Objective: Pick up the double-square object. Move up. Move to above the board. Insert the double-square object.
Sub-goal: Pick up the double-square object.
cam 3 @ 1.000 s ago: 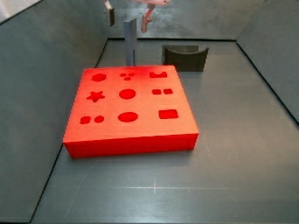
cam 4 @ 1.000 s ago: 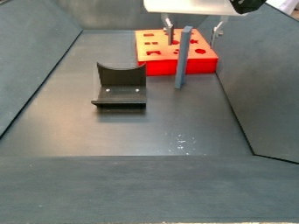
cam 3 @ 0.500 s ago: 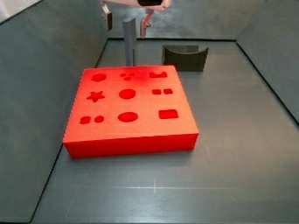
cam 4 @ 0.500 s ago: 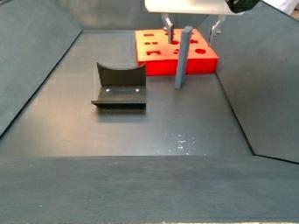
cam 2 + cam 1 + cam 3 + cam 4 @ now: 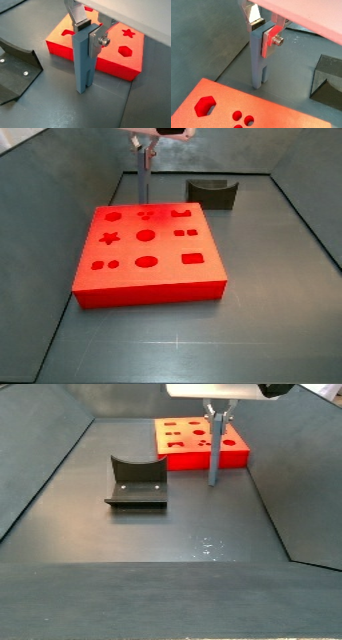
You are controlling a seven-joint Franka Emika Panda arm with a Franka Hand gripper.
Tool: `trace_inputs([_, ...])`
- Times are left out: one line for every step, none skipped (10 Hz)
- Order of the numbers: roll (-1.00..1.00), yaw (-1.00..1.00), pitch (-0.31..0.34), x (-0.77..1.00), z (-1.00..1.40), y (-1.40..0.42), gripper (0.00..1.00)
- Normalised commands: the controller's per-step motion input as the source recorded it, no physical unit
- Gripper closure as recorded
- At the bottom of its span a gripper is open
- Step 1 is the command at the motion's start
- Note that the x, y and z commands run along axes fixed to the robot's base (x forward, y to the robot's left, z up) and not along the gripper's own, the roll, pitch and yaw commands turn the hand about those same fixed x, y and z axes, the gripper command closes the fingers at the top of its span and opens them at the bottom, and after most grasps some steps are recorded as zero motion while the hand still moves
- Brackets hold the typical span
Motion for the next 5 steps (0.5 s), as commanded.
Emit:
trace_inputs([0.00,0.00,0.000,0.00,0.00,0.00,1.00])
trace_inputs([0.00,0.00,0.000,0.00,0.00,0.00,1.00])
trace_inputs([0.00,0.00,0.000,0.00,0.00,0.00,1.00])
trace_inputs([0.00,0.00,0.000,0.00,0.00,0.00,1.00])
trace_inputs([0.00,0.00,0.000,0.00,0.00,0.00,1.00])
